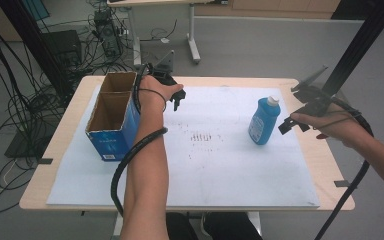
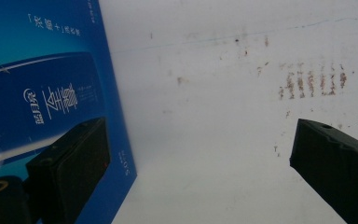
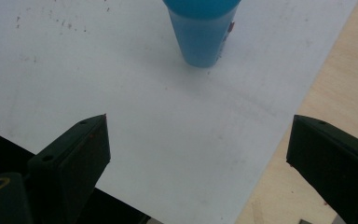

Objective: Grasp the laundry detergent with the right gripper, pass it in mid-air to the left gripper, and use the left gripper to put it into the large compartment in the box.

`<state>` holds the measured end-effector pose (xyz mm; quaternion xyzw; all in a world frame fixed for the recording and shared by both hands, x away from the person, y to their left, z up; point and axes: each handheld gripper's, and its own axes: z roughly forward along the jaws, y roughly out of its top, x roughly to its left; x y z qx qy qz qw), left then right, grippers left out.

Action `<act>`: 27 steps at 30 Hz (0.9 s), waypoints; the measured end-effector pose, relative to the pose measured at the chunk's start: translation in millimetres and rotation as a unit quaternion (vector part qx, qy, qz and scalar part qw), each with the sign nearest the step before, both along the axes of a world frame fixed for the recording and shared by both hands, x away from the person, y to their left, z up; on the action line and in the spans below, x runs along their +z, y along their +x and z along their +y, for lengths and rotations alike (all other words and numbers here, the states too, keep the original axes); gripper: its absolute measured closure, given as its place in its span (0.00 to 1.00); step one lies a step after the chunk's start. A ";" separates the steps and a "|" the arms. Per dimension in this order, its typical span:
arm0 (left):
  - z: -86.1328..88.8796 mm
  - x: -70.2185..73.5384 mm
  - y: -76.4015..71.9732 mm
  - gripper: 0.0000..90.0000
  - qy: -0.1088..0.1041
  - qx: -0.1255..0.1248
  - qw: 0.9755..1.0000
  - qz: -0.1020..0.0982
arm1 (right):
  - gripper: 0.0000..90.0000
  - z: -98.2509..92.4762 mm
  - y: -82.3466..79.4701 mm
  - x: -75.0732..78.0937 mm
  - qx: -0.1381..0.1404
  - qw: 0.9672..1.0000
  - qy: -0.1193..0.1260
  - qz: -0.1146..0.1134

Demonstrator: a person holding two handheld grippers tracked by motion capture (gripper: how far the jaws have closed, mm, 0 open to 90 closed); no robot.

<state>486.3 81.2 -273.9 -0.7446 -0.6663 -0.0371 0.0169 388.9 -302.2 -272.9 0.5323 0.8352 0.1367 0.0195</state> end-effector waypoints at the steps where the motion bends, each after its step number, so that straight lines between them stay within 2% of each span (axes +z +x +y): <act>1: 0.0 0.0 0.0 0.06 0.000 0.000 1.000 0.000 | 0.07 0.7 0.1 -3.5 0.001 1.000 0.001 -0.001; 9: -0.1 -0.8 0.0 0.06 -0.001 -0.004 1.000 0.002 | 0.07 4.3 -0.2 -25.5 0.002 1.000 0.005 -0.002; 13: -0.9 -0.7 -0.1 0.06 -0.001 -0.005 1.000 0.003 | 0.07 5.3 -1.0 -34.1 0.006 1.000 0.008 -0.009; 15: -1.3 -1.2 -0.3 0.06 -0.002 -0.005 1.000 0.001 | 0.06 5.9 -1.9 -39.3 0.000 1.000 0.010 -0.016; 21: -2.7 -2.0 -1.3 0.06 0.002 -0.009 1.000 0.004 | 0.05 7.1 -5.8 -54.6 -0.005 0.999 0.007 -0.054; 27: -2.7 -3.1 -1.9 0.06 0.001 -0.011 1.000 0.004 | 0.05 9.9 -8.8 -71.6 -0.012 0.997 0.020 -0.077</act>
